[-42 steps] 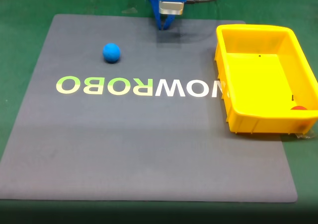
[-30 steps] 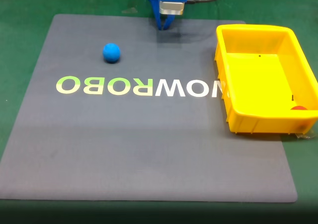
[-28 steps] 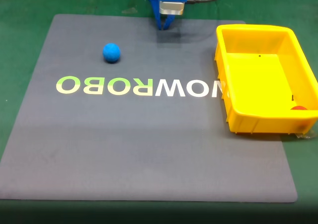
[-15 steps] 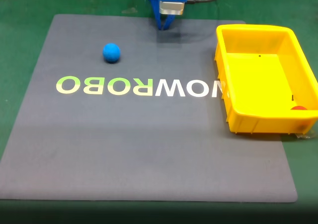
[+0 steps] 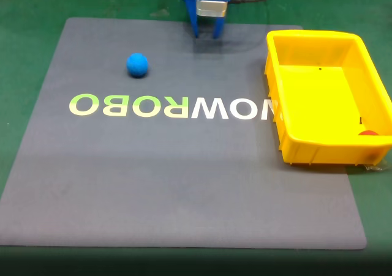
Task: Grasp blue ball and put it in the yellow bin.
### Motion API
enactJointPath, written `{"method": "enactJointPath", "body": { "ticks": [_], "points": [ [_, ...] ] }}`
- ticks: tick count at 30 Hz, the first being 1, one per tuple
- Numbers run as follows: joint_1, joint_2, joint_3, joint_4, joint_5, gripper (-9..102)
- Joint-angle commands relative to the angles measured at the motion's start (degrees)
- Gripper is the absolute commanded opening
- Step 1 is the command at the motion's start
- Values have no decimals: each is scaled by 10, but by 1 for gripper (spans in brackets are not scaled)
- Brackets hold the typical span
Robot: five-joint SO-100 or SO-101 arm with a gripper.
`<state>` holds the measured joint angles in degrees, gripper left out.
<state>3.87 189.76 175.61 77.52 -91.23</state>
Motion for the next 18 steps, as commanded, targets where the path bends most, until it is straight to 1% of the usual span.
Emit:
{"method": "enactJointPath", "body": {
  "ticks": [1, 6, 8, 12, 15, 18],
  "points": [
    [4, 7, -15, -13, -22, 34],
    [32, 4, -49, -20, -76, 34],
    [48, -31, -84, -30, -89, 34],
    [76, -177, -200, -83, -82, 35],
    [101, -316, -302, -104, -76, 34],
    [131, -439, -376, -151, -73, 34]
  ]
}}
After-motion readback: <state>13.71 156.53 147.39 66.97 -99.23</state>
